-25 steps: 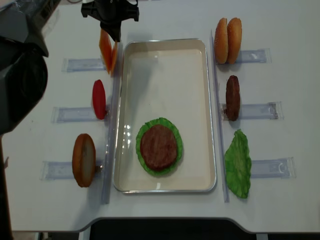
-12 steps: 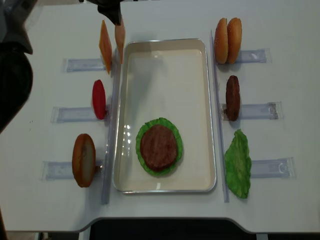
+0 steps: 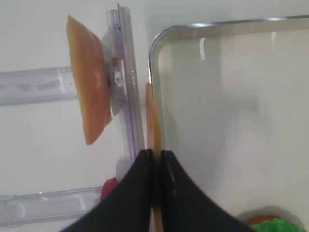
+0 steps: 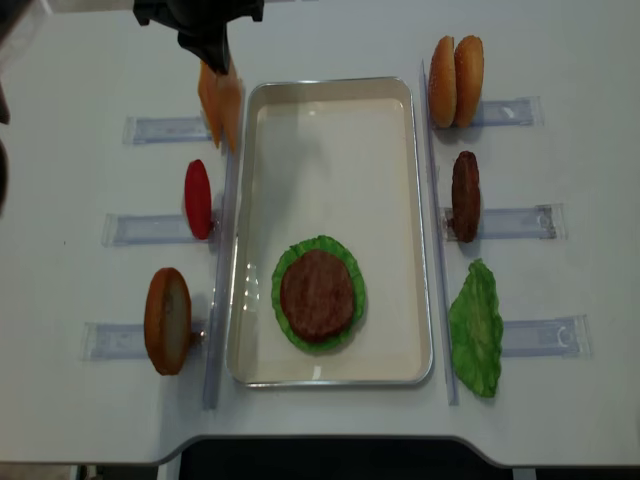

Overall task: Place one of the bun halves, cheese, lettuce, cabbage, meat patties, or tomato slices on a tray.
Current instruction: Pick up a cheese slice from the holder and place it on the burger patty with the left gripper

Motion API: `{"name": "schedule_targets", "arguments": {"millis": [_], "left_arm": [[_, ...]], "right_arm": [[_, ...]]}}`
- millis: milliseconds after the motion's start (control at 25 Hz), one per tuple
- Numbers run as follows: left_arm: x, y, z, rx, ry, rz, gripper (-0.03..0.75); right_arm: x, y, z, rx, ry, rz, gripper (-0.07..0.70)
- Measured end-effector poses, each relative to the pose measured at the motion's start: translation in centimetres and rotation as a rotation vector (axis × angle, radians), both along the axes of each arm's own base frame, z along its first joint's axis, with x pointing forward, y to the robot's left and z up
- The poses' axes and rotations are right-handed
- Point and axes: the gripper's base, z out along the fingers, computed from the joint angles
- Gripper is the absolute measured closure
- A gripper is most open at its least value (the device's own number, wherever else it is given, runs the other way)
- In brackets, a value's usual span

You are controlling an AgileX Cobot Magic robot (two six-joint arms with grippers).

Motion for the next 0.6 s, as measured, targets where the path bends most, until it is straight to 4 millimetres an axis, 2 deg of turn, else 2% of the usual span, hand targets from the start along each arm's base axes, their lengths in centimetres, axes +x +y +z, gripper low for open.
{"name": "schedule_targets", "arguments": {"millis": [280, 440, 600], "left_arm": [[-2.1, -0.3, 2.4, -0.107, -0.006, -0.027, 0.697], [-3.6, -0.3, 2.4, -0.145, 0.029, -0.04, 0.697], [-5.6, 0.1, 3.3, -0.171, 0.037, -0.065, 0.697]], "right_arm": [[0.0, 0.0, 0.0, 0.0, 0.0, 0.0, 0.144], [0.0, 0.0, 0.0, 0.0, 0.0, 0.0, 0.144], [0.0, 0.0, 0.0, 0.0, 0.0, 0.0, 0.144]]}}
